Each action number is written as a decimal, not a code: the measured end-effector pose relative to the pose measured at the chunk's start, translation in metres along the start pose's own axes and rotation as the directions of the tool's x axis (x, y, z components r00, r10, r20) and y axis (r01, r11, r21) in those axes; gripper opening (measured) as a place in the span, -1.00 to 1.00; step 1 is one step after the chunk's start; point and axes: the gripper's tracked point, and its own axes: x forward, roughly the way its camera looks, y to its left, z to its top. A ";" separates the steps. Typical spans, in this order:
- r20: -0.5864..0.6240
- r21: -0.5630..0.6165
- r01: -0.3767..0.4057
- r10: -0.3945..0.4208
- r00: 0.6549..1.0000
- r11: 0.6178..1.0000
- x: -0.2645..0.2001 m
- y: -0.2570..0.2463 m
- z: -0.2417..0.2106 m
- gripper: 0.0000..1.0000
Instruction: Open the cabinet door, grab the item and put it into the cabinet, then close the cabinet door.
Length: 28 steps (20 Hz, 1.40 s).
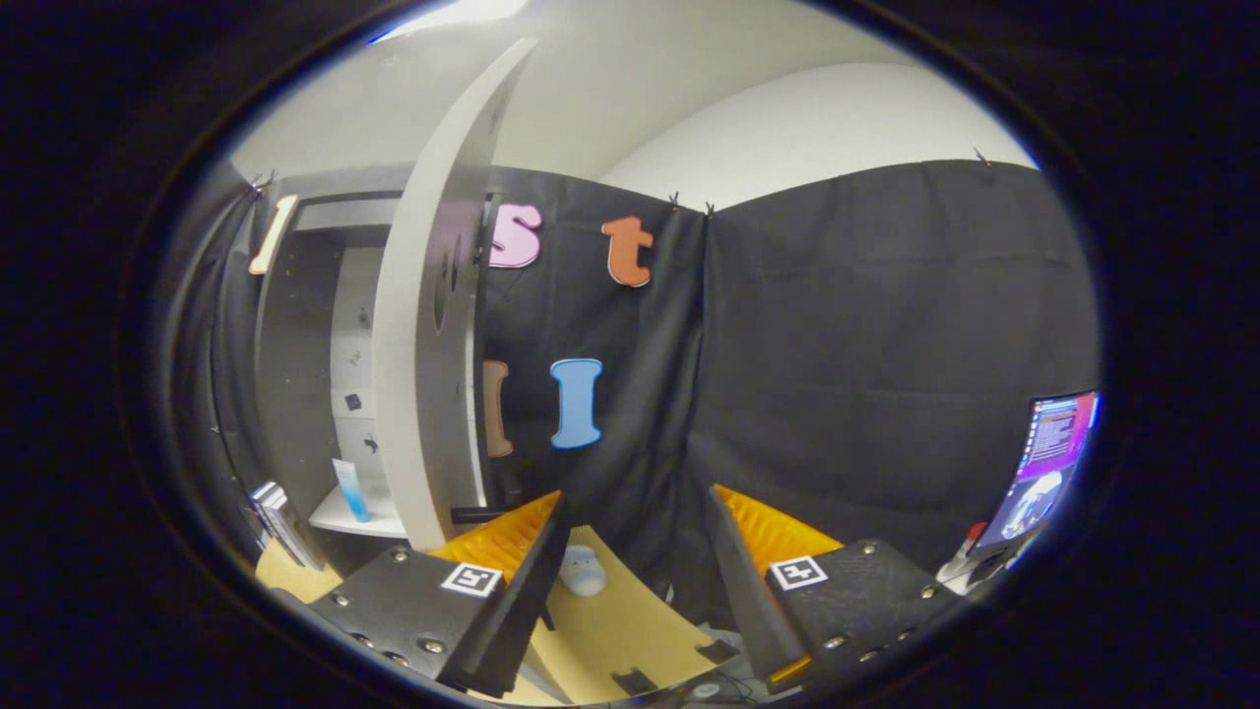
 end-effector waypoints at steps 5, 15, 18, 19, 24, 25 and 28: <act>-0.002 0.004 -0.116 0.116 0.993 0.993 -0.011 0.024 0.001 0.68; 0.000 0.087 -0.283 0.284 0.959 0.955 -0.020 0.072 -0.004 0.68; 0.000 0.095 -0.338 0.340 0.940 0.936 -0.022 0.100 -0.005 0.68; 0.003 0.098 -0.354 0.356 0.935 0.930 -0.020 0.105 -0.003 0.68; 0.014 0.125 -0.407 0.409 0.912 0.905 -0.017 0.132 -0.001 0.69; 0.014 0.128 -0.412 0.413 0.910 0.902 -0.016 0.136 -0.001 0.69; -0.009 0.110 -0.386 0.389 0.921 0.916 -0.001 0.141 -0.009 0.69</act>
